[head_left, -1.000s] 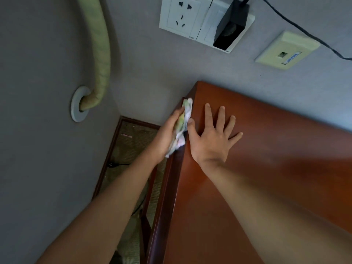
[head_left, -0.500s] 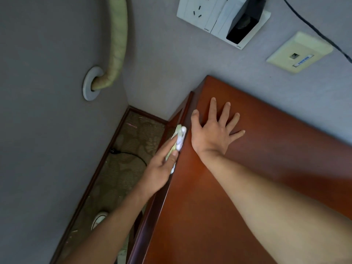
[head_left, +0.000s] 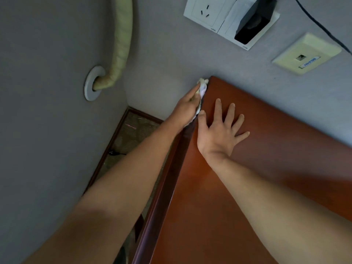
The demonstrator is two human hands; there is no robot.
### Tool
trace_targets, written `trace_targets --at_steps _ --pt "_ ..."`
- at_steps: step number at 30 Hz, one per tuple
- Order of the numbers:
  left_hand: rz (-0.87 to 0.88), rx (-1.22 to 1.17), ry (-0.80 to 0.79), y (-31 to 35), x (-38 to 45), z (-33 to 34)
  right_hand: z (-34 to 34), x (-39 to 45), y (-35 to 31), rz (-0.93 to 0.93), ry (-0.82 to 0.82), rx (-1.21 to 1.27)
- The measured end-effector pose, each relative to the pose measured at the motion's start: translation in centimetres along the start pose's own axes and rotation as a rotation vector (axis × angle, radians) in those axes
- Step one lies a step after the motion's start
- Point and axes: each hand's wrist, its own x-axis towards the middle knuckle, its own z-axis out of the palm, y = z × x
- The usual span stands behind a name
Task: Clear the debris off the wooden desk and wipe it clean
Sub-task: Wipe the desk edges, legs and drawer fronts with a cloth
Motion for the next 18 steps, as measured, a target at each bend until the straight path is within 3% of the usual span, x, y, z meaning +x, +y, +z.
trace_targets --at_steps 3,8,14,18 --pt "0.005 -0.06 0.029 -0.3 -4.1 0.7 0.0 0.0 0.1 0.008 -0.005 0.004" --pt "-0.122 0.112 0.122 -4.3 -9.1 -0.5 -0.1 -0.1 -0.1 0.015 0.007 0.028" --pt "0.08 0.114 0.047 -2.8 -11.8 0.7 -0.1 -0.1 -0.2 0.013 0.018 0.023" --pt "-0.055 0.168 0.115 -3.5 -8.9 -0.4 -0.2 -0.4 -0.3 0.02 0.02 0.031"
